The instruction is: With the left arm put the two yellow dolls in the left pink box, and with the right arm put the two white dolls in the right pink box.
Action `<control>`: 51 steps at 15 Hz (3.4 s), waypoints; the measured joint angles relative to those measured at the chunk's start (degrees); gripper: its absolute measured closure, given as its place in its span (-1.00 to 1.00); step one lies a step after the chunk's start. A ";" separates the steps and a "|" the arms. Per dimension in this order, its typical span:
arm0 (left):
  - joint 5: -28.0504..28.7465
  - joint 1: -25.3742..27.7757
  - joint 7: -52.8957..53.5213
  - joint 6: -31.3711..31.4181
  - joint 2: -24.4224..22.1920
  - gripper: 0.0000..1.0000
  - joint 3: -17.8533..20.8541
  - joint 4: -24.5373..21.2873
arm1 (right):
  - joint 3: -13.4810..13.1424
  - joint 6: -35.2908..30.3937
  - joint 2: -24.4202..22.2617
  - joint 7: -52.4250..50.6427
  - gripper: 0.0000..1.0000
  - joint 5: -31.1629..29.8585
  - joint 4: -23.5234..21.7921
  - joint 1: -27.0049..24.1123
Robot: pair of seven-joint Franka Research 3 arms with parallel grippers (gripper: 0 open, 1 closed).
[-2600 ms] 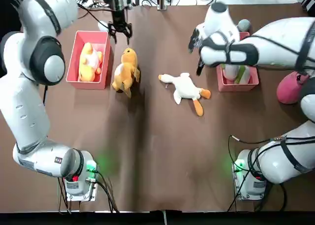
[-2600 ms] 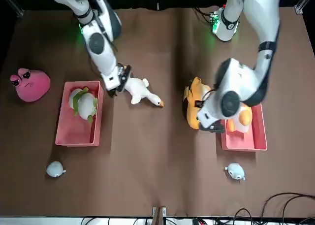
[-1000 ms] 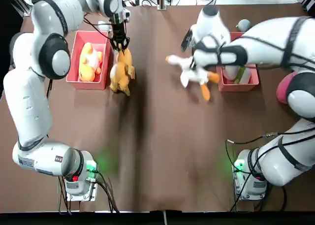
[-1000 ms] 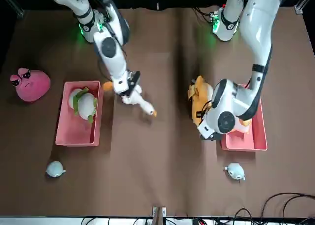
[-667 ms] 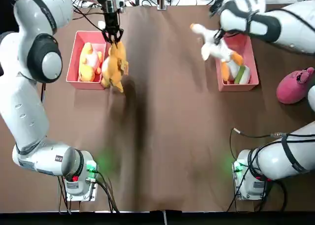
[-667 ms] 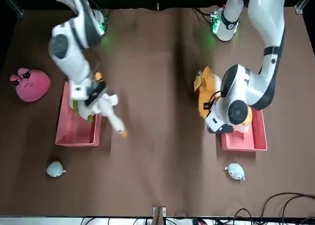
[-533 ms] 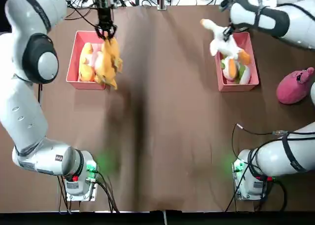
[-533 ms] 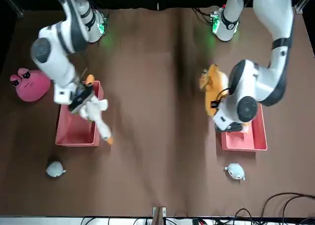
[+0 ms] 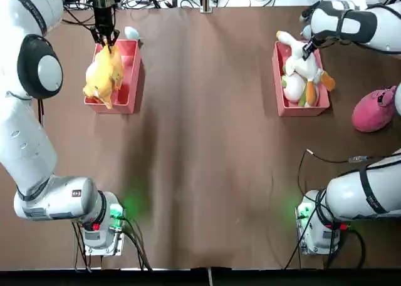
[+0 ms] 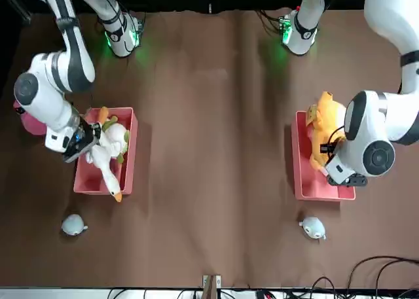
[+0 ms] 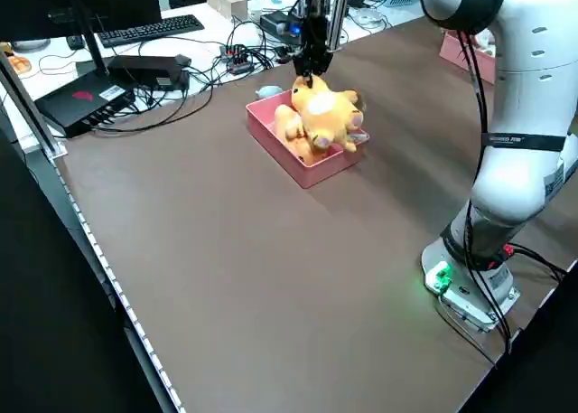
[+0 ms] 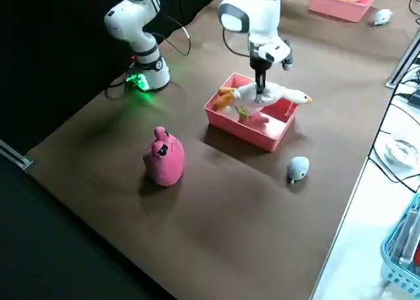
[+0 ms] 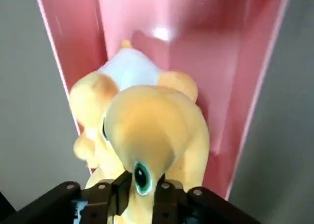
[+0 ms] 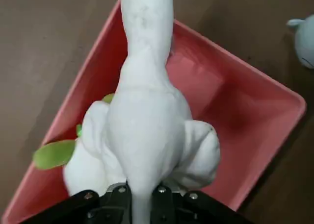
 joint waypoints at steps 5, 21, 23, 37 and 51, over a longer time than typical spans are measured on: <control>0.02 -0.82 -5.00 3.80 3.55 0.65 -0.19 -0.01 | 0.16 6.31 7.19 -4.61 0.74 0.01 0.20 -1.05; 0.04 -1.91 -8.35 8.34 5.59 -0.52 -0.45 1.94 | 1.47 -8.75 3.06 -4.99 -0.98 0.02 7.40 -0.57; 0.05 -1.80 -8.39 8.51 5.88 -0.59 -0.45 2.06 | 1.40 -12.53 -1.08 -3.13 -1.00 0.03 8.47 -0.59; -0.71 -0.48 -7.18 -8.92 -18.70 -1.00 -0.56 3.97 | 1.67 -45.88 -8.20 28.83 -1.00 -0.52 28.56 -0.64; -10.26 -6.27 -0.80 -8.63 -33.31 -1.00 13.46 -7.69 | 0.61 -44.06 -4.57 29.22 -1.00 -0.72 33.92 -3.68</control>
